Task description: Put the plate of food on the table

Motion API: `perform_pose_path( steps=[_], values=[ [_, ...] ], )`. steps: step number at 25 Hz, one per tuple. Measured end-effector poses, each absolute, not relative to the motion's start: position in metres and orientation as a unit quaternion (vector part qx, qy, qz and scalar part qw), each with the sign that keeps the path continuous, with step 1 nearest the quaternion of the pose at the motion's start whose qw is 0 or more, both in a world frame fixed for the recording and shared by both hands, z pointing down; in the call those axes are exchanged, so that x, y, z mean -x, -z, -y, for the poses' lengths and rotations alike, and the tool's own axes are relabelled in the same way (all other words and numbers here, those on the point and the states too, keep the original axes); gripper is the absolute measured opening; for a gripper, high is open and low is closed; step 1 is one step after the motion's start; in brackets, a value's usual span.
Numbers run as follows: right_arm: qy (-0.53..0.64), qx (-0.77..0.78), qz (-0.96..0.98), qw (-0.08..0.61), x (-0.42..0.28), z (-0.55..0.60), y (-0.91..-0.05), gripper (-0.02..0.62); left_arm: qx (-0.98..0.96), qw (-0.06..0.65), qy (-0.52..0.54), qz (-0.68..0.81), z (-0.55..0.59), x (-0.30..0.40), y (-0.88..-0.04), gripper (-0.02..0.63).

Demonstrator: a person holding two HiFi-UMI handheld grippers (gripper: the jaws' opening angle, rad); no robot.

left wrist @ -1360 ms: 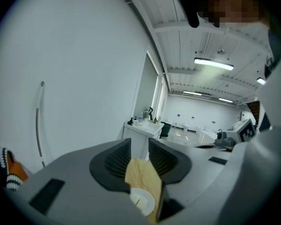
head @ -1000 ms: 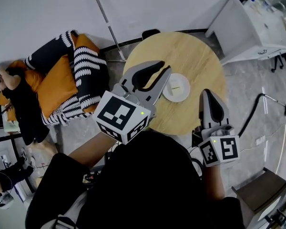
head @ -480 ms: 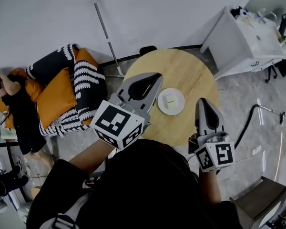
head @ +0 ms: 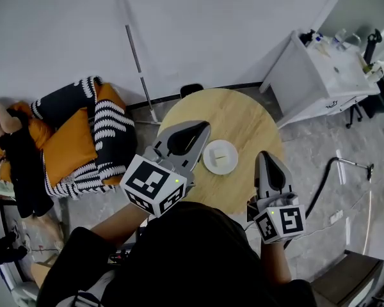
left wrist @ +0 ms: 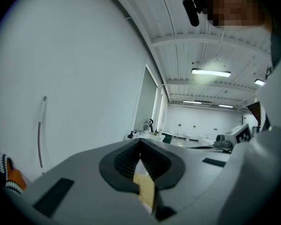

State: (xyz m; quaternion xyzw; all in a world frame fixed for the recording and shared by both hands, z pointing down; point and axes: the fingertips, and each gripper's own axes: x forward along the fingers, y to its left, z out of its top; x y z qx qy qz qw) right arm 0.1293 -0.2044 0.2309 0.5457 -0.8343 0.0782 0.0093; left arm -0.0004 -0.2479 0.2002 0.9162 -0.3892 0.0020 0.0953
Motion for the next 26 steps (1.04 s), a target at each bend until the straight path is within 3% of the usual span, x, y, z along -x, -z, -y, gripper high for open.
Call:
perform_pose_path(
  steps=[26],
  values=[
    [-0.079, -0.541, 0.837, 0.021, -0.116, 0.215, -0.236, 0.008, -0.913, 0.110, -0.009, 0.392, 0.256, 0.018, -0.207, 0.006]
  ],
)
